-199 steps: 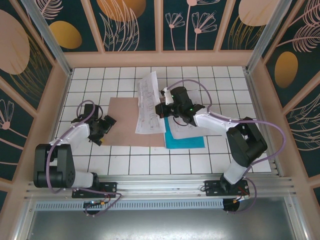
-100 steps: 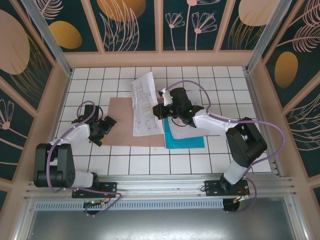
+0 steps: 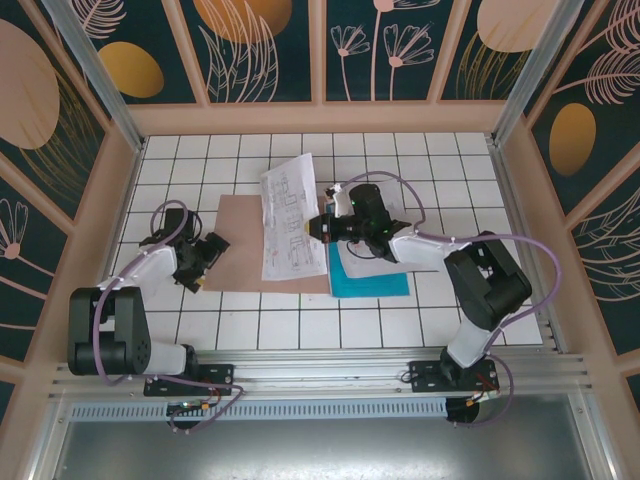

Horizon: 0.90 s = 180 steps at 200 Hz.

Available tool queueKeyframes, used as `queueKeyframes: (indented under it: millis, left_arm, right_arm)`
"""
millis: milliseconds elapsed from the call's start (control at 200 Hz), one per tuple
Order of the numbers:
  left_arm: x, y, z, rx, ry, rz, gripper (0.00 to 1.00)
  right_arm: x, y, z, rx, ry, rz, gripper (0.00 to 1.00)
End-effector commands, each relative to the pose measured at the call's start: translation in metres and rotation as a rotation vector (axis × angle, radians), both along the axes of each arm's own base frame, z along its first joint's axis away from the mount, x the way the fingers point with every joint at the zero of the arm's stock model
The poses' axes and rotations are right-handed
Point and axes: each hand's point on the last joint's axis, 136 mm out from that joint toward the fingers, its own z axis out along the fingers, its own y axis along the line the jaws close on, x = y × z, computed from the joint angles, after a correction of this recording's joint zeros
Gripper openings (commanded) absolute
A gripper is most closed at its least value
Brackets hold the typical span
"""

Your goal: Put the files into the folder

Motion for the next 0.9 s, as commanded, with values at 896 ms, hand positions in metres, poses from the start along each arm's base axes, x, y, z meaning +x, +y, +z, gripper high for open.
queueKeyframes:
  millis: [896]
  left_arm:
    - [-0.010, -0.004, -0.023, -0.033, 0.045, -0.068, 0.99]
  right_arm:
    - [0.024, 0.043, -0.045, 0.113, 0.152, -0.076, 0.00]
